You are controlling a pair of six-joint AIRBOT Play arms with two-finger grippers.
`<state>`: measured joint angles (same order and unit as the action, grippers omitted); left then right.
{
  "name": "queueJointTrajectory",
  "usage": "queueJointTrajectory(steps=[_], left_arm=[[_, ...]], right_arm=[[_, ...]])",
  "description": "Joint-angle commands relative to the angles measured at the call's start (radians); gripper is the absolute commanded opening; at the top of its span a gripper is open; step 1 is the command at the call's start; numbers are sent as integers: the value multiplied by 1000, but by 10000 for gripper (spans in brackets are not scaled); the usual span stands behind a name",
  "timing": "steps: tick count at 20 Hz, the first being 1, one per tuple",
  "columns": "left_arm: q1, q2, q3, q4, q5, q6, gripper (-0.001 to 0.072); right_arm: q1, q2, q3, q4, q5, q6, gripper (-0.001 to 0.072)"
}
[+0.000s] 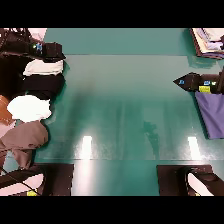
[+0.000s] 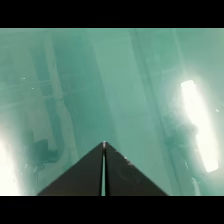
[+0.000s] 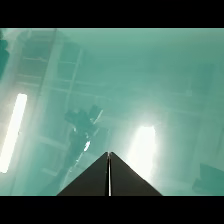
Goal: Fold the shirts.
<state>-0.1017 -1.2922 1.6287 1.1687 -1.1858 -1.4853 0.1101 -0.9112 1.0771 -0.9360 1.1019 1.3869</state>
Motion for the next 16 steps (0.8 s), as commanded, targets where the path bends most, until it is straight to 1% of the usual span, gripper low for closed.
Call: queueJointTrajectory(steps=[1, 4, 6, 7, 8, 9, 10, 12, 14, 16], left_arm=[[0, 0, 0, 0, 0, 0, 26], [0, 0, 0, -16, 8, 0, 26], [0, 0, 0, 5, 76, 2, 28], [0, 0, 0, 50, 117, 9, 96], [0, -1, -1, 124, 150, 9, 452], [0, -9, -1, 203, 188, -21, 637], [0, -26, -1, 302, 219, -55, 624], [9, -82, -2, 461, 254, -114, 624], [53, -172, -2, 471, 293, -117, 624], [108, -270, -2, 469, 324, -155, 625]], right_arm=[[1, 1, 1, 0, 0, 0, 16], [1, 1, 1, 0, -2, 0, 17], [1, 1, 1, 0, -3, 0, 17], [1, 1, 1, 0, -3, 0, 16], [1, 1, 1, 0, -3, 0, 17], [1, 1, 1, 0, -3, 0, 16], [1, 1, 1, 0, -3, 0, 16], [1, 1, 1, 0, -1, 0, 16], [1, 1, 1, 0, -3, 0, 16], [1, 1, 1, 0, -2, 0, 17]])
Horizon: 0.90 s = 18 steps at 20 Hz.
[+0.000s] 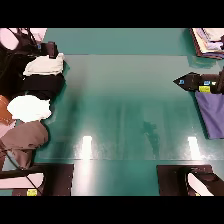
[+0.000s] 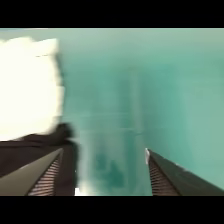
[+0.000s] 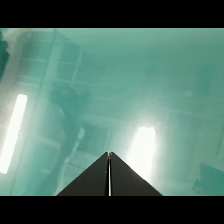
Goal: Fold the shirts.
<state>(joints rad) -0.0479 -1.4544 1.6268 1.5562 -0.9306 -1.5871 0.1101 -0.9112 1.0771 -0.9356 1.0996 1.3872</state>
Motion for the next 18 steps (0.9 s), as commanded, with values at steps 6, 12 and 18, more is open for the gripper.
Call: queueJointTrajectory(steps=[6, 12, 18], left_arm=[[151, -350, 84, 72, 121, -50, 625], [165, -504, 194, 66, 158, -27, 624], [167, -489, 205, 65, 144, -23, 175]], right_arm=[[1, 1, 1, 0, 0, 0, 17], [2, 1, 1, 0, 1, 0, 17], [1, 1, 1, 0, -6, 0, 16]])
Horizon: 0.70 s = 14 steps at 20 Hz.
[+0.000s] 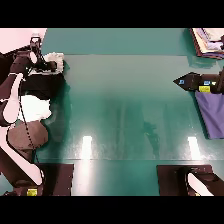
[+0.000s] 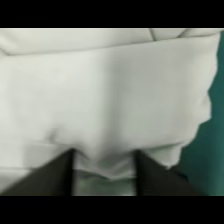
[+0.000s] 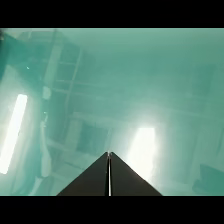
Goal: Fold the shirts.
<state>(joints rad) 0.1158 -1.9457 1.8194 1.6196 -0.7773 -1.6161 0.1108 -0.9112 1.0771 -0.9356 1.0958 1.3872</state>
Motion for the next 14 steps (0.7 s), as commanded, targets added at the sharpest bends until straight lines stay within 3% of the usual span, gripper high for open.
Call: queueJointTrajectory(steps=[1, 7, 12, 14], left_arm=[[3, 3, 23, 0, -10, 20, 47], [2, 68, 85, -2, -122, 19, 24], [-29, 391, 243, -5, -189, 46, 24], [-73, 562, 246, -5, -224, 76, 24]], right_arm=[[0, 1, 1, 1, 0, 0, 17], [0, 1, 2, 3, -1, 0, 17], [0, 0, 103, 16, -93, -2, 16], [-16, -1, 200, 16, -100, -51, 16]])
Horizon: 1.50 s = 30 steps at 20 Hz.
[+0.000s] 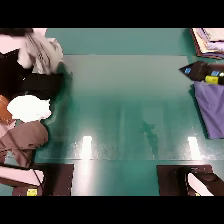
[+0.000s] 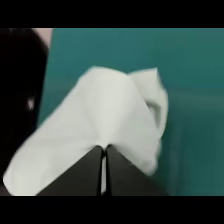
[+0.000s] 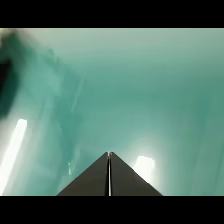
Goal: Fold the shirts.
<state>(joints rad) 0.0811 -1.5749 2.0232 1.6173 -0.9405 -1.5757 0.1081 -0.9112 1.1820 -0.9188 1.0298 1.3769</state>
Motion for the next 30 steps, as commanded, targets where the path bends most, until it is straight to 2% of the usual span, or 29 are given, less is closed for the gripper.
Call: queueJointTrajectory(steps=[1, 4, 7, 9, 11, 13, 14, 15, 18, 19, 21, 23, 26, 30], left_arm=[[-71, 268, 43, -3, -93, 48, 24], [-208, 407, 42, -3, -214, 74, 23], [-383, 419, 1, -4, -315, 69, 24], [-510, 406, -113, -39, -309, 54, 24], [-628, 360, -226, -158, -279, 58, 26], [-720, 297, -315, -238, -222, 99, 43], [-745, 263, -331, -238, -205, 119, 333], [-748, 240, -330, -228, -203, 117, 580], [-643, 238, -305, -130, -277, 76, 578], [-572, 244, -305, -121, -321, 59, 543], [-421, 249, -328, -138, -408, 44, 542], [-286, 249, -414, -190, -423, 49, 541], [-152, 247, -650, -290, -332, 67, 542], [-68, 224, -919, -483, -138, 134, 542]], right_arm=[[-22, -7, 143, 1, -32, -51, 16], [-48, -35, 280, 3, -5, -50, 16], [-47, -69, 384, 3, 64, -51, 16], [-34, -84, 431, 3, 109, -50, 16], [-25, -91, 457, 3, 126, -50, 16], [-27, -78, 456, 3, 127, -50, 16], [-27, -71, 456, 3, 127, -50, 16], [-27, -61, 456, 2, 127, -50, 16], [-37, -30, 456, 1, 126, -50, 17], [-45, -23, 456, 2, 126, -50, 16], [-59, -8, 456, 2, 127, -50, 17], [-57, -5, 456, 2, 129, -50, 16], [-56, -12, 456, 3, 161, -50, 16], [-45, -44, 455, 8, 179, -50, 16]])
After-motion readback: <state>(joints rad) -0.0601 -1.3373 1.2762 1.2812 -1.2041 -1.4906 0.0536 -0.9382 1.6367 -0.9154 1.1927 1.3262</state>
